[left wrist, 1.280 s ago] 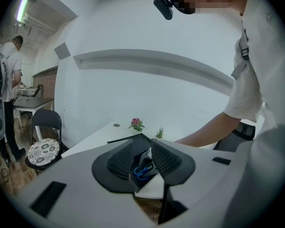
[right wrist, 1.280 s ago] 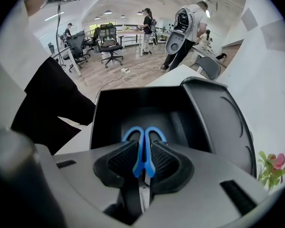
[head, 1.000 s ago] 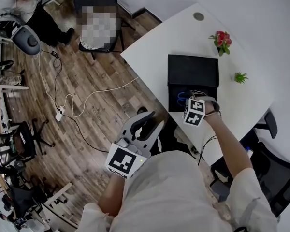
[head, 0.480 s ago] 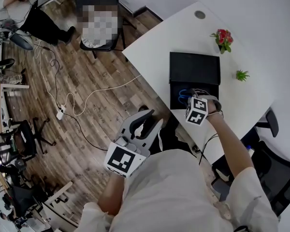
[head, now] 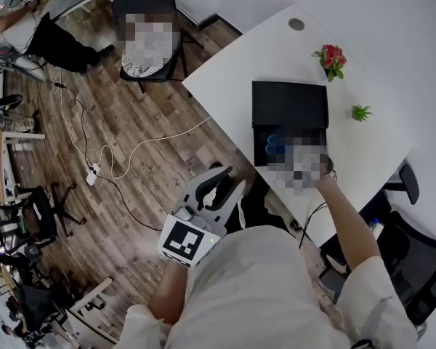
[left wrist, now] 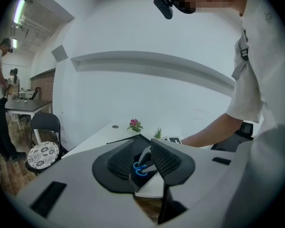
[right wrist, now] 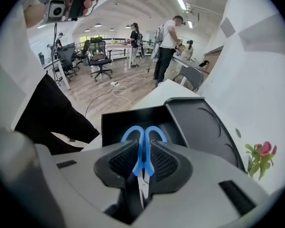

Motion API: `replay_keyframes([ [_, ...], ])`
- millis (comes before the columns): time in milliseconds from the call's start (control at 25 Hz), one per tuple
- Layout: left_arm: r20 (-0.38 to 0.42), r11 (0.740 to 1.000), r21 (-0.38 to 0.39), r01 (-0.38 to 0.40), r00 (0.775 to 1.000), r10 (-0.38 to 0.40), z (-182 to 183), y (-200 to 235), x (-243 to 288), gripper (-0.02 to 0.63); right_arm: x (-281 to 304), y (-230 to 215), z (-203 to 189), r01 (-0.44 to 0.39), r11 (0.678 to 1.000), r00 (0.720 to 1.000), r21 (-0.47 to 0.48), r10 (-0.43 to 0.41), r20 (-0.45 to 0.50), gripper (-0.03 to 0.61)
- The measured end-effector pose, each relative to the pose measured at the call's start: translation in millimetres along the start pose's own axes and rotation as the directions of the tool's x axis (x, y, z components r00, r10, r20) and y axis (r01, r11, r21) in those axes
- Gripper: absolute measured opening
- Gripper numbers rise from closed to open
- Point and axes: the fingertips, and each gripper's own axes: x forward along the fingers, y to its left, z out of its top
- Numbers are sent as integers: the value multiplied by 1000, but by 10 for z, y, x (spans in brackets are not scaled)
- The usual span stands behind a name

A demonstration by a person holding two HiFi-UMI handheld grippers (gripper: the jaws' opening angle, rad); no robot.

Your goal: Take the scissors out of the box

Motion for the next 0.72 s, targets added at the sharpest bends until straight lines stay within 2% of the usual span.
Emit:
replay_keyframes([
  [200,-6,1000,-4,8,1000,-8,30,-33,32,124,-152,-103,76,43,998,997,43,-46,59,89],
  [400,-7,999,41,20,1000,-20,47,-29,50,124,-331,-180,164,72,992,990,106,-84,114,89],
  [720,7,998,54,22,1000,-22,122,-30,111,124,-720,-320,369,120,974,959,194,-164,231,89],
])
